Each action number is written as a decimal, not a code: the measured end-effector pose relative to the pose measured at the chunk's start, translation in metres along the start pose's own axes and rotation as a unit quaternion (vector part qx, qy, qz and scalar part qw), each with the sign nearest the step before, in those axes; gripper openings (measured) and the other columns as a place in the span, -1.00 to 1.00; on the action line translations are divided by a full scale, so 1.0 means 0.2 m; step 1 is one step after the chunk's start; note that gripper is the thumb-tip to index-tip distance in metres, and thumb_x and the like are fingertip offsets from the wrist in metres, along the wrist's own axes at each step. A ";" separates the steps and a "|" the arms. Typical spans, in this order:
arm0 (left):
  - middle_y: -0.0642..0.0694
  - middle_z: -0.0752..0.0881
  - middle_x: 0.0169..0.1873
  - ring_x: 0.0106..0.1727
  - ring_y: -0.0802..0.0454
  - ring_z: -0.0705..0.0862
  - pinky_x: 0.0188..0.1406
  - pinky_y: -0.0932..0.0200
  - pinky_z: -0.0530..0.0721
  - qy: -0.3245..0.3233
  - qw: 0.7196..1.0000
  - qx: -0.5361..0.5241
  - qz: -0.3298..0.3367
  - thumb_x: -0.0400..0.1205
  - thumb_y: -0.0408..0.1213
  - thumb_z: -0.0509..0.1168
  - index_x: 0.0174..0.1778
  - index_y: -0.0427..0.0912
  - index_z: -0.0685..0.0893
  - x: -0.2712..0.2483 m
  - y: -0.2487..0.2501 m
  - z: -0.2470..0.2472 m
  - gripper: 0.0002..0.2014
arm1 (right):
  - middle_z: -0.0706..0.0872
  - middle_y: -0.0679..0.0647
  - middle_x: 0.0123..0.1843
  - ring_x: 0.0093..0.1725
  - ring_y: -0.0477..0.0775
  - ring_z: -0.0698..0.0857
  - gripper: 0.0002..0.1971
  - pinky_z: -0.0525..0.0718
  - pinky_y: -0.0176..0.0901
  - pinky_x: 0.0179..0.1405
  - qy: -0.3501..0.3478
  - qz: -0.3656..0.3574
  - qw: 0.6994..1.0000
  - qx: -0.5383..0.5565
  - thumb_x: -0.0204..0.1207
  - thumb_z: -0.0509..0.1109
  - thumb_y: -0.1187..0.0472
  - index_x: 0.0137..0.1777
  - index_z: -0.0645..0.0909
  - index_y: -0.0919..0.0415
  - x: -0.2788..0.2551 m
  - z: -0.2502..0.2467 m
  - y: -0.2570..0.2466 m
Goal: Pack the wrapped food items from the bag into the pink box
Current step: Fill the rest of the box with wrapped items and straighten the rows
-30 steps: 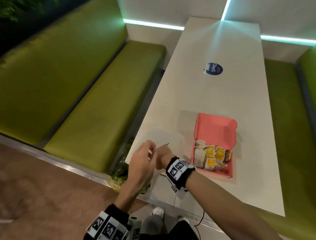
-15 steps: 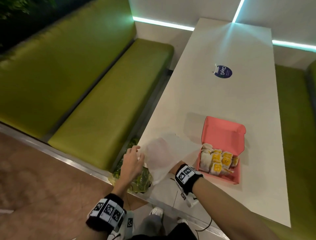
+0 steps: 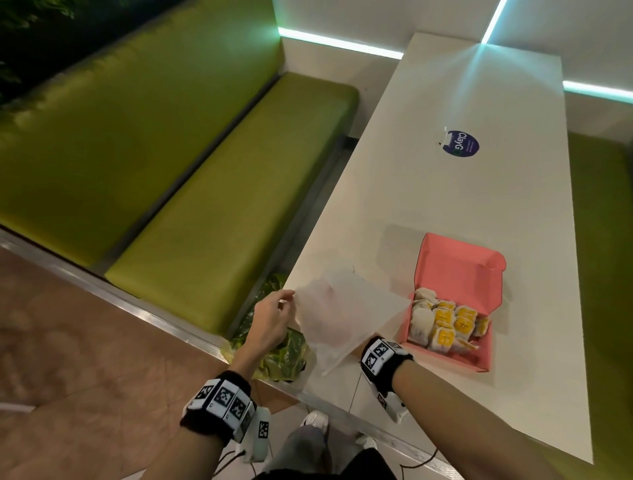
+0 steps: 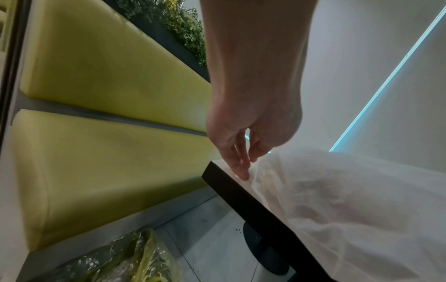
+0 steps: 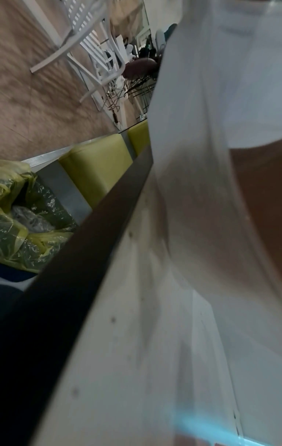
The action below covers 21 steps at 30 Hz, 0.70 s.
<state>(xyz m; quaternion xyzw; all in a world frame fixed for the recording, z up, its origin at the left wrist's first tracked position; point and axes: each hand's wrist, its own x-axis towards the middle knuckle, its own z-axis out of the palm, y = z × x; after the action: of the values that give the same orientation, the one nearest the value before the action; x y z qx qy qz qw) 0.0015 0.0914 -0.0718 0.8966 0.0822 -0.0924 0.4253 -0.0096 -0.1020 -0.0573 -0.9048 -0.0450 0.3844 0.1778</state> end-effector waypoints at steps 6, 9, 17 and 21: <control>-0.05 0.74 -0.01 -0.04 0.11 0.68 -0.03 0.32 0.67 -0.007 0.999 0.001 0.035 0.72 -0.51 0.15 0.19 -0.25 0.68 0.00 -0.02 -0.03 -0.75 | 0.03 0.15 0.78 0.73 0.15 0.06 -0.26 -0.05 0.03 0.68 -0.005 -0.042 0.999 -0.004 0.74 0.23 -0.05 0.75 -0.09 0.15 0.04 0.00 -0.01; -0.08 0.74 0.07 0.05 0.05 0.66 0.08 0.30 0.64 -0.014 0.996 0.054 0.073 0.72 -0.46 0.22 0.25 -0.27 0.70 0.00 -0.05 -0.03 -0.76 | 0.05 0.17 0.77 0.74 0.15 0.07 -0.31 -0.02 -0.07 0.66 0.003 -0.011 1.000 0.011 0.75 0.24 0.04 0.74 -0.02 0.19 0.02 -0.02 0.01; -0.06 0.65 0.37 0.29 -0.11 0.56 0.26 -0.04 0.61 -0.003 0.949 0.285 0.133 0.70 -0.21 0.32 0.41 -0.16 0.65 -0.06 -0.11 0.04 -0.65 | 0.13 -0.04 0.73 0.72 0.14 0.18 -0.39 0.12 -0.07 0.69 0.033 -0.014 0.999 0.015 0.74 0.18 -0.03 0.71 0.03 -0.02 0.03 0.03 0.12; -0.08 0.65 0.33 0.25 -0.11 0.57 0.21 -0.03 0.63 0.015 0.945 0.303 0.123 0.69 -0.17 0.34 0.39 -0.18 0.66 -0.08 -0.13 0.05 -0.64 | 0.12 0.05 0.76 0.74 0.10 0.09 -0.06 -0.03 0.08 0.72 -0.005 -0.028 1.000 0.001 0.29 -0.32 -0.43 0.70 0.00 -0.07 0.13 0.12 0.27</control>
<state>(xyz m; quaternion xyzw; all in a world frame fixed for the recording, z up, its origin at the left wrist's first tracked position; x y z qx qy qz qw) -0.0211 0.0985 -0.0948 0.9875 -0.0536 -0.0462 0.1408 -0.0114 -0.1406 -0.1086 -0.9011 -0.0713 0.3837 0.1891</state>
